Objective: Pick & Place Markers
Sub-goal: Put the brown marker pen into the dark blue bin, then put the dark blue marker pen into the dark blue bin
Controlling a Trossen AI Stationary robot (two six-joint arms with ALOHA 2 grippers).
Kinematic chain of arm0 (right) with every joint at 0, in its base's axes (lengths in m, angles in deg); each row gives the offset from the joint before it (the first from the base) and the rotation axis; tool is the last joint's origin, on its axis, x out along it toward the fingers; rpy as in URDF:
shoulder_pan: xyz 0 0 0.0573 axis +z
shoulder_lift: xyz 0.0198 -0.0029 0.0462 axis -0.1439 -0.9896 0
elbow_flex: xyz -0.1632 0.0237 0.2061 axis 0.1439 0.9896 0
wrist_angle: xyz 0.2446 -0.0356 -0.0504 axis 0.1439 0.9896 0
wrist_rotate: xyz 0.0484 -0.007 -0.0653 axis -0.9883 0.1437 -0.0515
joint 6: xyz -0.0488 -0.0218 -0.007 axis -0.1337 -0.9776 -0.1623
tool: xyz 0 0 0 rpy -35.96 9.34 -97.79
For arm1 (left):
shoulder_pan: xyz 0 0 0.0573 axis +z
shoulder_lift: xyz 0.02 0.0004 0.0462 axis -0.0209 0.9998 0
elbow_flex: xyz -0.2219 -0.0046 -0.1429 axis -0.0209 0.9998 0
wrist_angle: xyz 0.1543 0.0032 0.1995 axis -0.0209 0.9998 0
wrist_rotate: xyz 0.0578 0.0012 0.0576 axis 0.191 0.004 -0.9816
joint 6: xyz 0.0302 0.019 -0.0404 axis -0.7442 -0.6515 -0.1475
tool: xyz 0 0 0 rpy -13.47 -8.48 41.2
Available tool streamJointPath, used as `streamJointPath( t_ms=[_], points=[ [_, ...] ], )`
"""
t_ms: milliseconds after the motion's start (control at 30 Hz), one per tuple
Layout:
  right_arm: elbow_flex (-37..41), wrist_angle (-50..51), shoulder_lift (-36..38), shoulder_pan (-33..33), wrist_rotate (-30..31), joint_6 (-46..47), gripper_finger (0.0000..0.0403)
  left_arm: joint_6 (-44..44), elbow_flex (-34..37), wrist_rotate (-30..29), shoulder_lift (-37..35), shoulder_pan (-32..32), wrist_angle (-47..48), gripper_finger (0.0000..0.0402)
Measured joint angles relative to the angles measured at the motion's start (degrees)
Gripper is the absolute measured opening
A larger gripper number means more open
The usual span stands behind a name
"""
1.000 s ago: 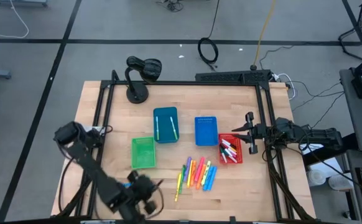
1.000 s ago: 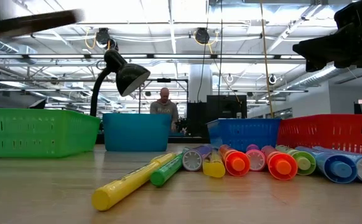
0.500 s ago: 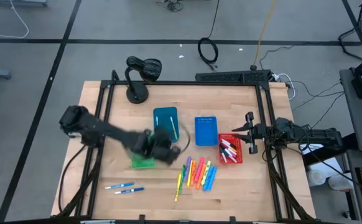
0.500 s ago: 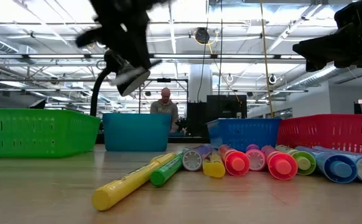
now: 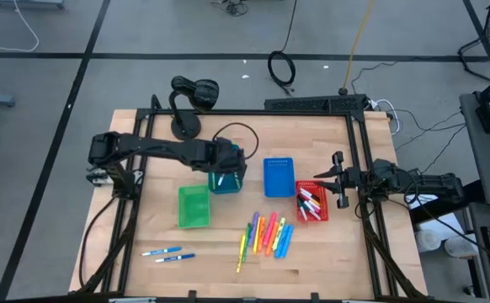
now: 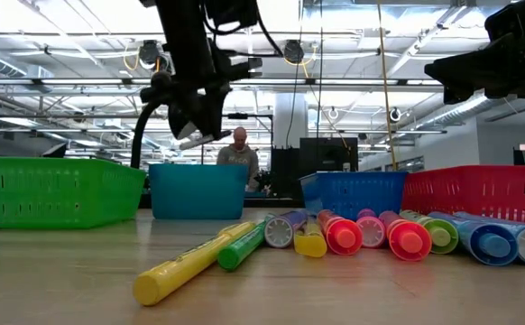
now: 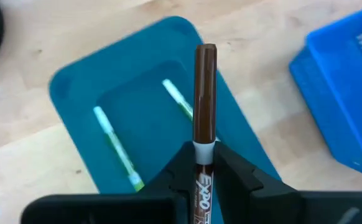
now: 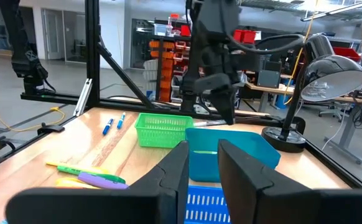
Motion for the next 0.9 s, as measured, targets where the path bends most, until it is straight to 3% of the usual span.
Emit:
streamJointPath(
  t_ms=[333, 633, 767, 900],
  points=[
    [0.0, 0.0, 0.0, 0.0, 0.0, 0.0, 0.0071, 0.07, 6.19, 0.17, -0.07, 2.75, -0.72, 0.0043],
    [0.01, 0.0, 0.0, -0.02, 0.01, 0.01, 0.0071, -0.5, 7.45, 0.16, -0.07, 2.85, -2.69, 0.0115],
    [0.01, 0.0, 0.0, -0.01, 0.0, 0.0, 0.0071, -6.76, 7.45, 1.27, -0.07, 2.86, -6.03, 0.0134],
    [0.0, 0.0, 0.0, -0.01, 0.0, 0.0, 0.0071, -18.48, 7.45, 10.1, -1.5, 2.83, -8.47, 0.0143]
  ],
)
